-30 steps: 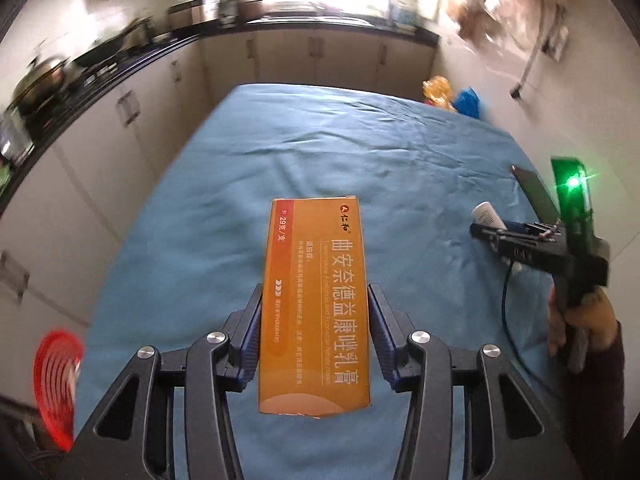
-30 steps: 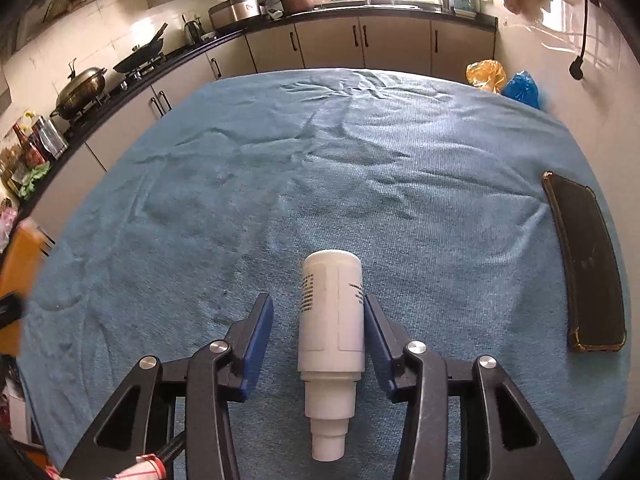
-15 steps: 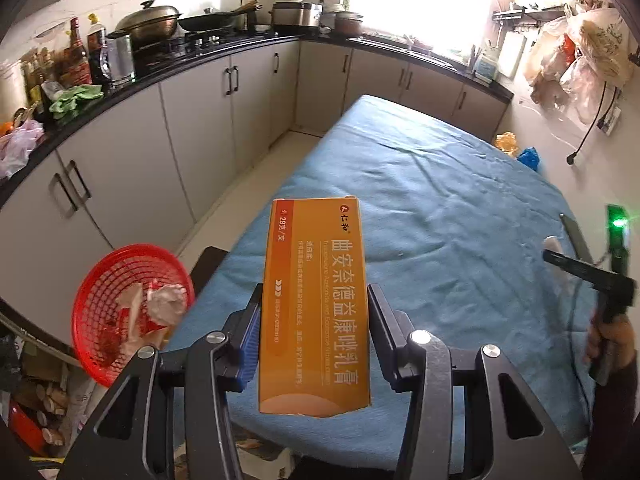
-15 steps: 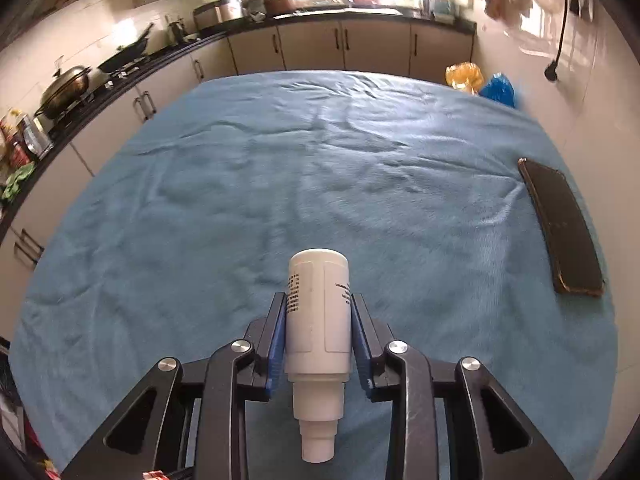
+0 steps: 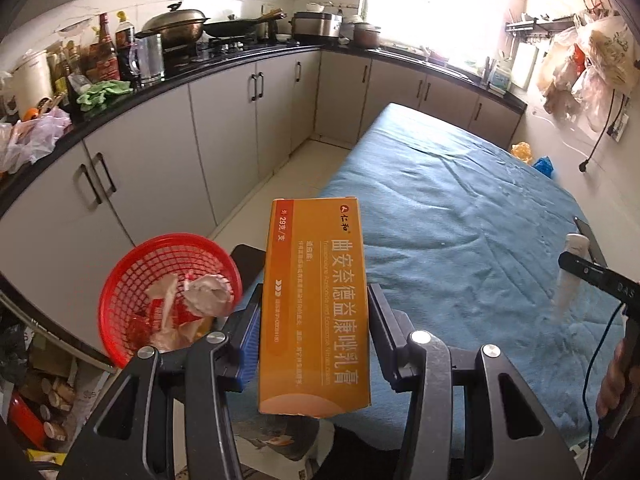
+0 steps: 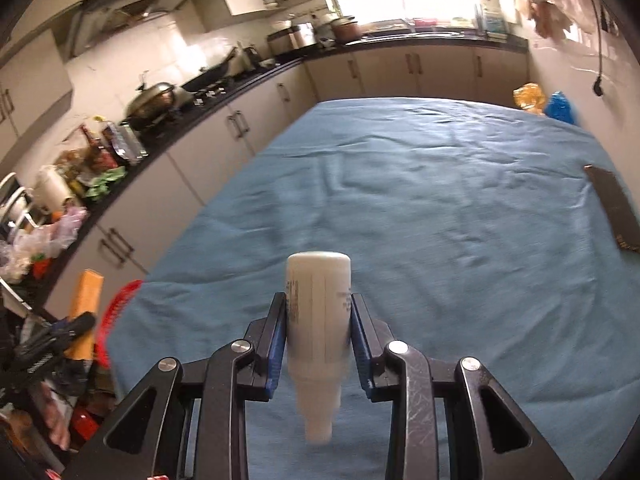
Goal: Collect trash
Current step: 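Carry the orange box and white bottle over the red basket with both tools, then lower both tools into the red basket and open them to drop the items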
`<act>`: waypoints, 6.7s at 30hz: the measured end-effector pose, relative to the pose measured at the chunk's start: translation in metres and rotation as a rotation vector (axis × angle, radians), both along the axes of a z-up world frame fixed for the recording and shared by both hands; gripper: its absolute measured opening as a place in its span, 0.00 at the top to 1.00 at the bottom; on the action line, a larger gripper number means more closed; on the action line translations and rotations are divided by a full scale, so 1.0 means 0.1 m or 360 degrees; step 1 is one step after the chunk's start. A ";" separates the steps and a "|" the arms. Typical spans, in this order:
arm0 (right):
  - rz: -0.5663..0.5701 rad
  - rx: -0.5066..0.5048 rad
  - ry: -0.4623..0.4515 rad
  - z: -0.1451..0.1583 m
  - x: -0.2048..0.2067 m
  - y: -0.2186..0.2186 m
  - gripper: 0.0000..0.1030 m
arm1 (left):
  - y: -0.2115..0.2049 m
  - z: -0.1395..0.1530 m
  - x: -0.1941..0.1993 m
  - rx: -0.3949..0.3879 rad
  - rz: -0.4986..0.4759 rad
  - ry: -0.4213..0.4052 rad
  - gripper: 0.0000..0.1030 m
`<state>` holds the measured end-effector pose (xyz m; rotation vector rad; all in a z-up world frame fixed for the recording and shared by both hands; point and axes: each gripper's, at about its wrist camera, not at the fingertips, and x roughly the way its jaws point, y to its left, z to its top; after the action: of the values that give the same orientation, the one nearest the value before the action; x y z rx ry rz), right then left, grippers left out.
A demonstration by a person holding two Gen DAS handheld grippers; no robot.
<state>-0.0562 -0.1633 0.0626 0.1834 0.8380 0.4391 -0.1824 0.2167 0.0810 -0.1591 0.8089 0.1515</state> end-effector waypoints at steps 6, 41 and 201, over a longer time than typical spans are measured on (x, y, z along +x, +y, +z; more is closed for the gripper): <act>0.0113 0.0025 -0.0024 0.00 -0.19 0.47 0.68 | 0.14 -0.03 -0.09 -0.0006 0.0043 -0.0009 0.55; 0.0496 0.0027 -0.0021 -0.06 -0.43 1.56 0.68 | 0.56 -0.25 -0.08 0.0219 0.0270 0.0046 0.55; 0.0846 0.0042 0.0290 -0.66 0.12 3.56 0.68 | 1.95 -1.09 -0.07 -0.0012 0.0515 0.0207 0.54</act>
<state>-0.0445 0.1924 -0.0033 0.0211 1.0610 0.9424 -0.1889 0.4121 -0.0283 -0.2892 0.9094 0.4679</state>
